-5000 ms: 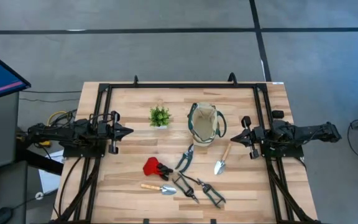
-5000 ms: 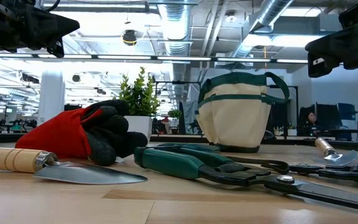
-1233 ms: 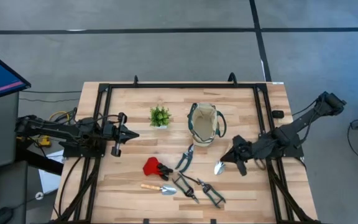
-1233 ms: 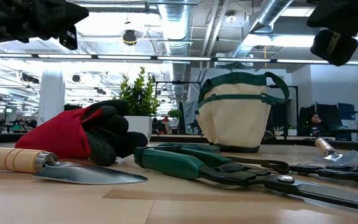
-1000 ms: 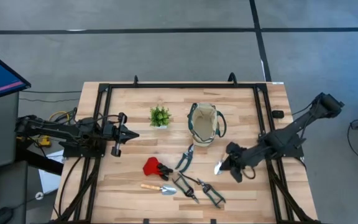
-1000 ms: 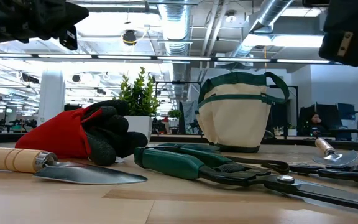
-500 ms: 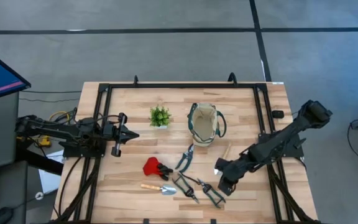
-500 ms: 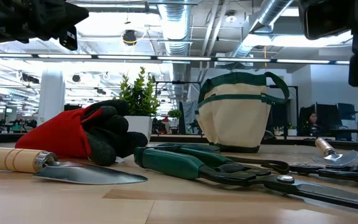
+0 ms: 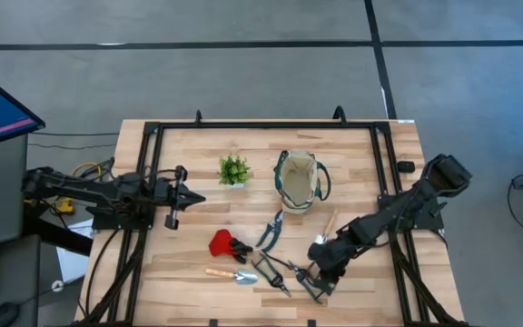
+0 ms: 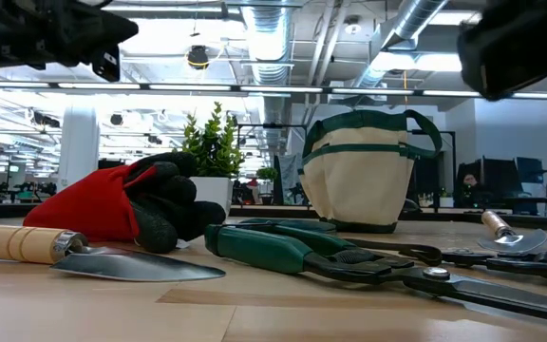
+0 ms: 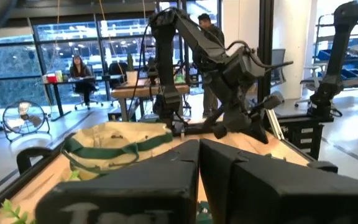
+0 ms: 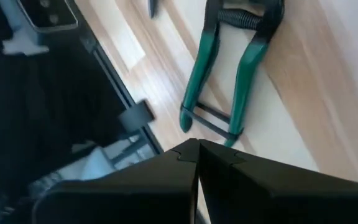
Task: Pick & Place Garden tools in Gardening bag
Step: Put the right green fruit pruner into the white gardening bag
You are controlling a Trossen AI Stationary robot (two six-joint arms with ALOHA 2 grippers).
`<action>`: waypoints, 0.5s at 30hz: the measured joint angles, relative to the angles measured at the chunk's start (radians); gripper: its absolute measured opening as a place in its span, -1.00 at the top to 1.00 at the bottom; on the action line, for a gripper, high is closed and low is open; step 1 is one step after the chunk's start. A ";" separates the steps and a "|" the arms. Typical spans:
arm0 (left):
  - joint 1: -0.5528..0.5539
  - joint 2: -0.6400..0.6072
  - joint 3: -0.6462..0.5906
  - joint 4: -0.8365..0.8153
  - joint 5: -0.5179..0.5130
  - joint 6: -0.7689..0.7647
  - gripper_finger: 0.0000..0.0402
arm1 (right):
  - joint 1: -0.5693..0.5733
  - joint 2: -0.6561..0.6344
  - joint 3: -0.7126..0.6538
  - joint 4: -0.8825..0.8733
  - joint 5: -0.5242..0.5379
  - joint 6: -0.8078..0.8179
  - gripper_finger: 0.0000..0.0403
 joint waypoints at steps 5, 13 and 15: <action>0.000 0.028 0.000 0.000 0.001 0.000 0.99 | -0.009 -0.002 -0.001 0.034 -0.008 -0.017 1.00; 0.000 0.031 0.000 0.008 0.001 0.000 0.99 | -0.008 -0.005 -0.001 0.000 0.125 0.009 1.00; 0.000 0.031 0.000 0.014 0.001 0.000 0.99 | -0.007 -0.003 -0.001 -0.019 0.126 0.009 0.99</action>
